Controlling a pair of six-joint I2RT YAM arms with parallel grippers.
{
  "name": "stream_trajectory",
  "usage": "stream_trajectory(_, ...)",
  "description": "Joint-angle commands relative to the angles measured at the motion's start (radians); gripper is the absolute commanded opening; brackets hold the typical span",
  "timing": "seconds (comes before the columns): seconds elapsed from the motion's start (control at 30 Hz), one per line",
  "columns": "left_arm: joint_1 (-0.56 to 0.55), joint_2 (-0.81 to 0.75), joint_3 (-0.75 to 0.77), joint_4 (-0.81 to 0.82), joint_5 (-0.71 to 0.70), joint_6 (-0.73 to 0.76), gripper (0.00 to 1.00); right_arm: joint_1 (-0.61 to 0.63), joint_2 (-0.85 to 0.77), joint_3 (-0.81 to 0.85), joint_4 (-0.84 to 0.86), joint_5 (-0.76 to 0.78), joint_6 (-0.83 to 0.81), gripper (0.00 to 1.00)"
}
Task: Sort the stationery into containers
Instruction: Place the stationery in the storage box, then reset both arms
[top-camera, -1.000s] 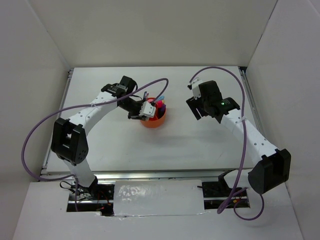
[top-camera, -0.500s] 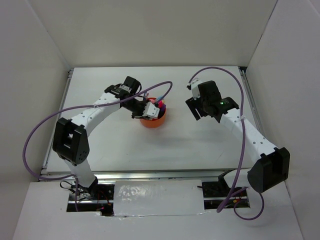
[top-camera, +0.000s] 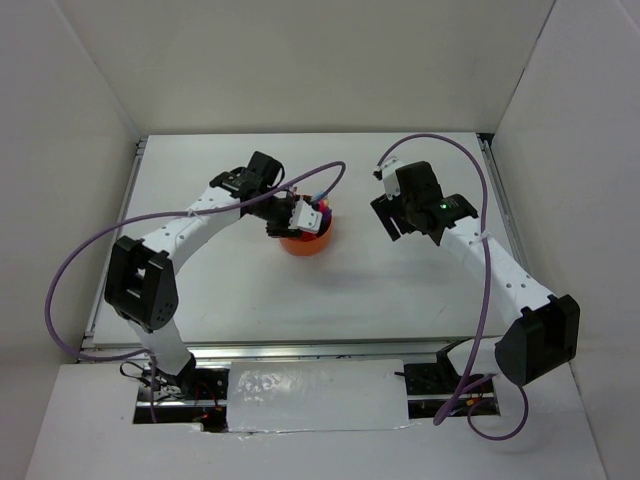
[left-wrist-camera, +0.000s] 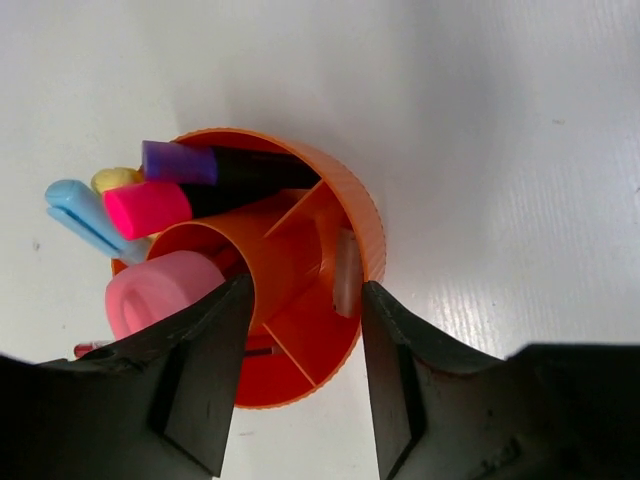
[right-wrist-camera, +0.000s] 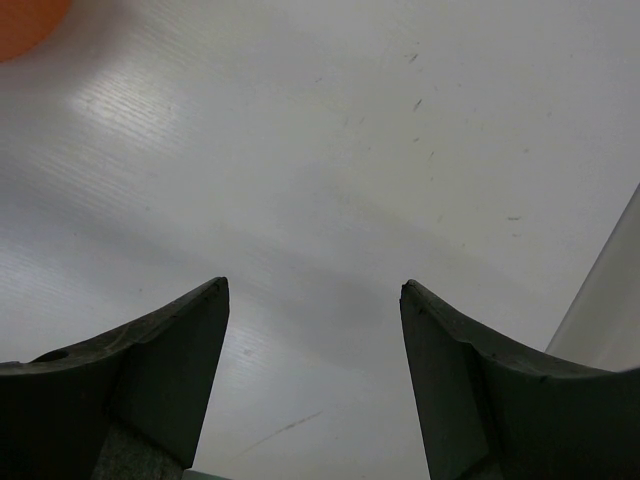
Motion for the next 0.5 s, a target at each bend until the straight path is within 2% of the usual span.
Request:
stream_trajectory(0.0, -0.009, -0.108, -0.008, 0.062, 0.014, -0.085, 0.58, 0.013, -0.013, 0.036, -0.015, -0.007, 0.014, 0.76)
stream_trajectory(0.07, 0.000, -0.168, -0.004, 0.086, 0.027, -0.154, 0.57, 0.011, -0.019, 0.035, -0.014, -0.005, 0.019, 0.75)
stream_trajectory(0.1, 0.013, -0.217, -0.004, 0.100, 0.028, -0.271, 0.56, 0.013, -0.028, 0.032, -0.011, -0.005, 0.022, 0.76)
stream_trajectory(0.13, 0.032, -0.268, -0.013, 0.161, -0.020, -0.456, 0.57, 0.008, -0.038, 0.021, -0.005, -0.010, 0.028, 0.76)
stream_trajectory(0.2, 0.072, -0.308, -0.030, 0.226, -0.076, -0.649, 0.64, 0.000, -0.045, 0.010, 0.004, -0.022, 0.037, 0.76)
stream_trajectory(0.23, 0.100, -0.322, -0.033, 0.232, -0.092, -0.724, 0.70, -0.004, -0.045, 0.006, 0.005, -0.028, 0.055, 0.76)
stream_trajectory(0.27, 0.168, -0.332, -0.031, 0.226, -0.106, -0.848, 0.99, -0.019, -0.041, 0.001, 0.009, -0.048, 0.069, 0.77)
stream_trajectory(0.3, 0.204, -0.345, -0.030, 0.191, -0.130, -0.895, 0.99, -0.029, -0.036, 0.001, 0.011, -0.059, 0.097, 0.77)
stream_trajectory(0.33, 0.279, -0.346, -0.033, 0.177, -0.155, -0.994, 0.99, -0.052, -0.022, 0.000, 0.014, -0.075, 0.109, 0.94)
stream_trajectory(0.37, 0.304, -0.343, -0.036, 0.163, -0.199, -1.030, 0.99, -0.062, -0.018, -0.002, 0.026, -0.108, 0.124, 0.98)
stream_trajectory(0.4, 0.327, -0.327, -0.035, 0.137, -0.286, -1.042, 0.99, -0.075, -0.006, -0.002, 0.034, -0.118, 0.143, 1.00)
stream_trajectory(0.47, 0.402, -0.290, -0.041, 0.059, -0.328, -1.072, 0.99, -0.105, 0.024, -0.005, 0.063, -0.135, 0.190, 1.00)
